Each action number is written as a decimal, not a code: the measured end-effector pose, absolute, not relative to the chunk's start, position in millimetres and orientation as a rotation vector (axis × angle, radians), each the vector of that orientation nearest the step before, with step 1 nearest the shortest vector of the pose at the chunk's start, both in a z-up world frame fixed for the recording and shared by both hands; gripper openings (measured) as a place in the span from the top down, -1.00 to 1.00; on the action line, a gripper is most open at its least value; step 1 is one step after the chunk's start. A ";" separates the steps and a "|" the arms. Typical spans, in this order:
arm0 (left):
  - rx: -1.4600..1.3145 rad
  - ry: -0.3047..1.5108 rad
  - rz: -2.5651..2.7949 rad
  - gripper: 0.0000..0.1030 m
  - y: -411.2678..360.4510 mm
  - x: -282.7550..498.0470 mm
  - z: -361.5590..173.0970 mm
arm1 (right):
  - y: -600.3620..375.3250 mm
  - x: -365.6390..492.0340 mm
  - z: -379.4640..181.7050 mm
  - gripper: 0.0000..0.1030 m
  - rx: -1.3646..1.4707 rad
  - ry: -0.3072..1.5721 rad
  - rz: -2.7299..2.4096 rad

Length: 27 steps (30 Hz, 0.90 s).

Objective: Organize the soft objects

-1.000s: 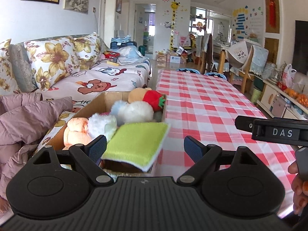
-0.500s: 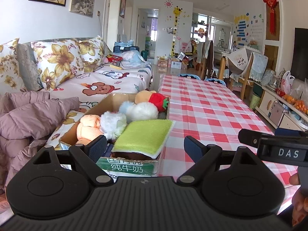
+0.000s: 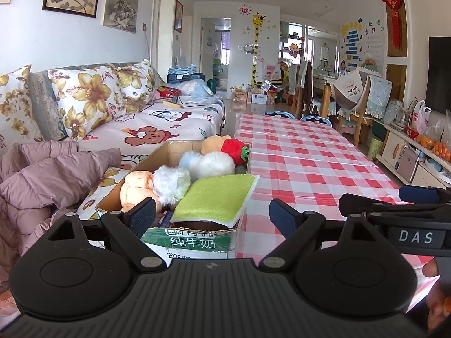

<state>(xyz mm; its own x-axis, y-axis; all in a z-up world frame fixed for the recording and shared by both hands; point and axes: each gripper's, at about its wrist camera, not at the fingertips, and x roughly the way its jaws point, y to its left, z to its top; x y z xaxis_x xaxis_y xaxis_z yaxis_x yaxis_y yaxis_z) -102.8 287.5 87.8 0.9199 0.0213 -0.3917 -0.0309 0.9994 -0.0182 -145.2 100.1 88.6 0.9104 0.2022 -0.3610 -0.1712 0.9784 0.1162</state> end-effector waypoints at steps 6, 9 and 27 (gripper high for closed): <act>-0.018 0.396 0.034 -1.00 290.3 -107.4 86.4 | 101.0 -145.8 88.2 -0.98 0.082 0.380 0.194; -0.022 0.401 0.033 -1.00 290.4 -107.9 85.9 | 101.3 -146.1 88.0 -0.98 0.082 0.379 0.194; -0.027 0.404 0.041 -1.00 288.8 -107.2 82.7 | 103.7 -145.0 84.9 -0.98 0.075 0.374 0.186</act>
<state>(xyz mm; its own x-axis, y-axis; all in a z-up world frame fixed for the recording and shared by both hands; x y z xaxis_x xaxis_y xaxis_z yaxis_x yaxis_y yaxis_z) -107.2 288.8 82.7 0.9187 0.0346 -0.3934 -0.0452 0.9988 -0.0177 -145.0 103.7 84.9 0.9140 0.1939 -0.3564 -0.1663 0.9803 0.1068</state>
